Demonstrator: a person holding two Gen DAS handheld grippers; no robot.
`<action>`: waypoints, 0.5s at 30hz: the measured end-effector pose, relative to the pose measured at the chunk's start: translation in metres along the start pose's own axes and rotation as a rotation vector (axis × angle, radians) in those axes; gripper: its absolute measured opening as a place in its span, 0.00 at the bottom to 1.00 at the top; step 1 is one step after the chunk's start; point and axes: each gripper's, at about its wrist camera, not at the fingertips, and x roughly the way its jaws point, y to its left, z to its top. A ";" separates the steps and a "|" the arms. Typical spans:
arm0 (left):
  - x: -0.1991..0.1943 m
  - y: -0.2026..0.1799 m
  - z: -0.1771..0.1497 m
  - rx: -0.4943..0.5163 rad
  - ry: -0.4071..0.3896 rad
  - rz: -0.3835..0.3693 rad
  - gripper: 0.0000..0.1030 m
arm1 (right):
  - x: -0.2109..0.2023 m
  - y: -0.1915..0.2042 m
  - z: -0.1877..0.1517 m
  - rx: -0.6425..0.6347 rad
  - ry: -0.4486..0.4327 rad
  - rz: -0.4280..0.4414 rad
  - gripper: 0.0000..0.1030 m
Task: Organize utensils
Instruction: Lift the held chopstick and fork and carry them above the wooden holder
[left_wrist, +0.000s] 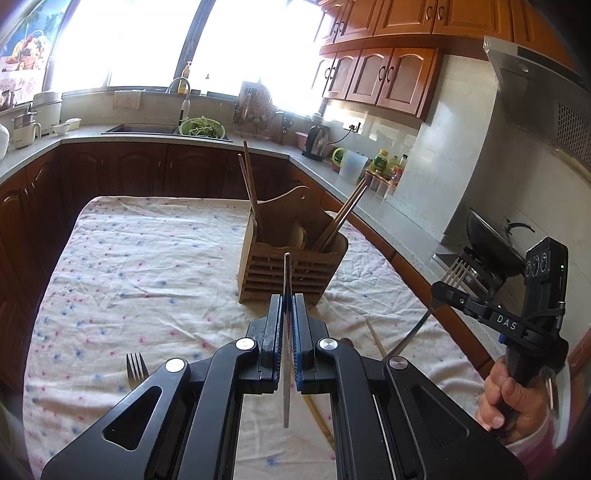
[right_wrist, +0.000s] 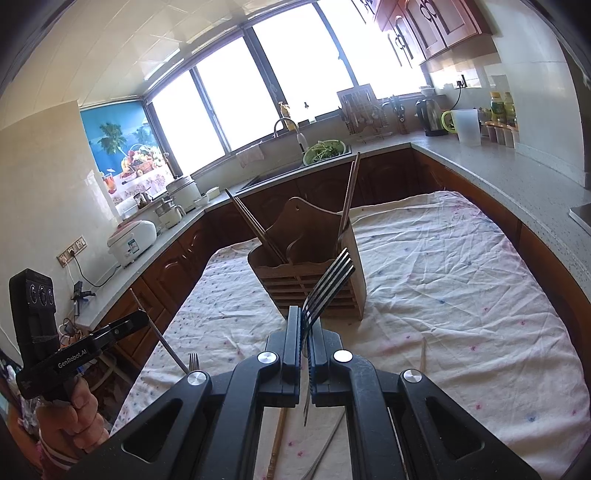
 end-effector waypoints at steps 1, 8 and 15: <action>0.000 0.000 0.001 -0.001 -0.002 0.001 0.04 | 0.001 0.000 0.001 0.001 -0.001 0.000 0.03; 0.000 0.004 0.007 -0.009 -0.022 -0.001 0.04 | 0.007 -0.003 0.004 0.003 0.001 0.000 0.03; 0.002 0.006 0.020 -0.013 -0.053 -0.014 0.04 | 0.013 -0.004 0.011 -0.001 -0.007 -0.004 0.03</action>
